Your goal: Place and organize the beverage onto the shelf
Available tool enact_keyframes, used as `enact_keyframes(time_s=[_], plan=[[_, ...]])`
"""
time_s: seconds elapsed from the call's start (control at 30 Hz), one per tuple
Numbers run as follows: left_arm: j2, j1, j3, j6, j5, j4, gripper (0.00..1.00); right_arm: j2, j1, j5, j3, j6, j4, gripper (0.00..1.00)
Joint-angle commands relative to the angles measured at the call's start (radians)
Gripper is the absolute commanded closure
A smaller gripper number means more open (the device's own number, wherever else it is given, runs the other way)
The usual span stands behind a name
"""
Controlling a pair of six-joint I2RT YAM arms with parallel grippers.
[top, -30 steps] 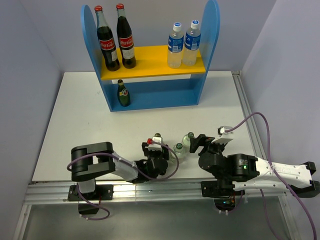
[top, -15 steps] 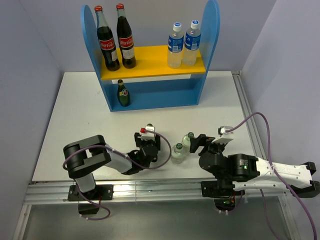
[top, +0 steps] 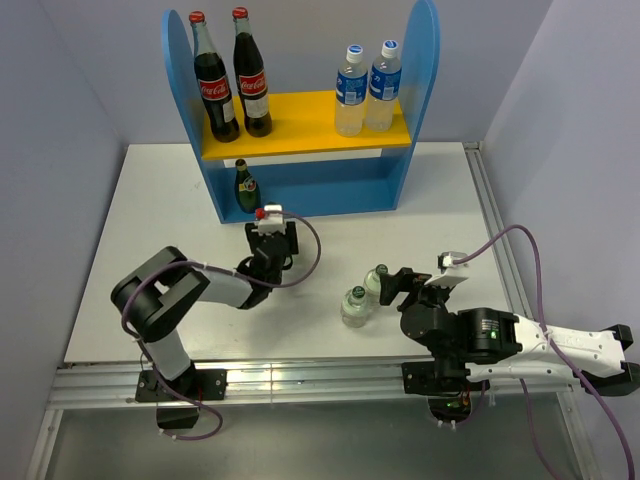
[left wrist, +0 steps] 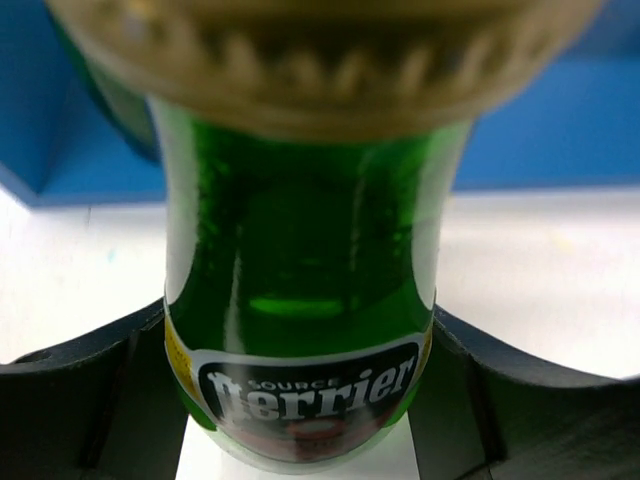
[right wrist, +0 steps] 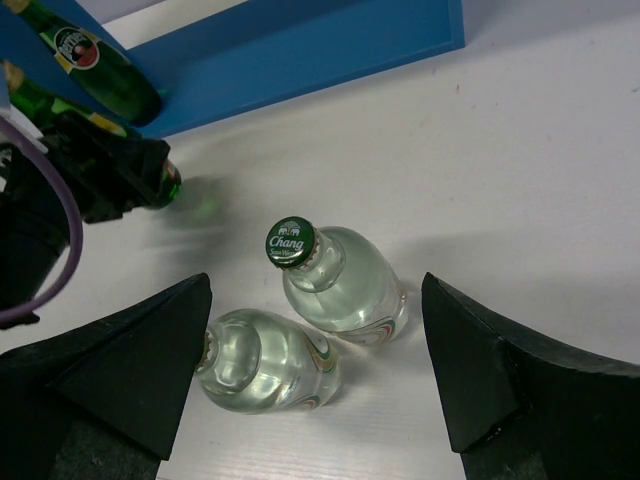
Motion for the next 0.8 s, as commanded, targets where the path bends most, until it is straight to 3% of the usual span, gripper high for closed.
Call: enact_keyframes(time_s=[0.0,0.47,0.77], plan=[[-0.018,0.034,0.110,0.046,0.071,0.144,1.00,0.005,0.006,0.024,-0.002,0.001,0.028,0.08],[0.171,0.172,0.364,0.042,0.183,0.115,1.00,0.005,0.004,0.018,-0.005,-0.015,0.043,0.08],[0.249,0.247,0.452,0.020,0.238,0.064,1.00,0.008,0.004,0.016,-0.007,-0.022,0.052,0.08]])
